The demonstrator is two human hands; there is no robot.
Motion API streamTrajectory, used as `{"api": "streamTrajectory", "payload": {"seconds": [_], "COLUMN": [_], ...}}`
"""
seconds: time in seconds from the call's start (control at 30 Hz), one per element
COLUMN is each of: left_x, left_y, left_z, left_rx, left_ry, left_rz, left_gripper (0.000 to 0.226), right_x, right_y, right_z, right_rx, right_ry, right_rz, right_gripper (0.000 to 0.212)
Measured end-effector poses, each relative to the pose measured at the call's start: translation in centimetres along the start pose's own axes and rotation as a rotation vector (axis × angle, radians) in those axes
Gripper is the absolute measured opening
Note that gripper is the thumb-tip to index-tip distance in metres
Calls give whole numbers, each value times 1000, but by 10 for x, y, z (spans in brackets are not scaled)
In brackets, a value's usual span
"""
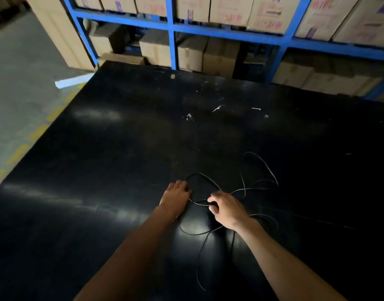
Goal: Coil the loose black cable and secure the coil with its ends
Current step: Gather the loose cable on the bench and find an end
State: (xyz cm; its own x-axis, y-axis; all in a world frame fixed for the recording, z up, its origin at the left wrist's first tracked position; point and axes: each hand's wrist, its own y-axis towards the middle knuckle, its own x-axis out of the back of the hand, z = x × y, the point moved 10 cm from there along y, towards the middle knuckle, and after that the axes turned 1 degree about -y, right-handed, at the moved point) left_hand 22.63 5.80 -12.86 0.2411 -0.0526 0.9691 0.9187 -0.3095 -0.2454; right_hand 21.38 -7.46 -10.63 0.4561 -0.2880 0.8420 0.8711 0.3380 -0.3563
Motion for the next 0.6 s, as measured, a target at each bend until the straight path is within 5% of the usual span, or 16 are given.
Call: {"api": "streamTrajectory", "payload": {"seconds": [0.17,0.4,0.6], "left_x": [-7,31,87], "left_y": [15,11,-2], "left_z": [10,63,22], "left_rx": [-192,195,281], "left_ry": [-155,-1022,-1660], "left_rz": [4,-112,-160], "left_gripper": [15,13,7], "right_x": [-8,22,61], "right_y": [29,31,-10], "right_z": [0,-5,4], "right_rx": [-8,-60,-15], "right_ry": [21,396,528], "right_rz": [36,-157,-216], "right_gripper": [33,17,50]}}
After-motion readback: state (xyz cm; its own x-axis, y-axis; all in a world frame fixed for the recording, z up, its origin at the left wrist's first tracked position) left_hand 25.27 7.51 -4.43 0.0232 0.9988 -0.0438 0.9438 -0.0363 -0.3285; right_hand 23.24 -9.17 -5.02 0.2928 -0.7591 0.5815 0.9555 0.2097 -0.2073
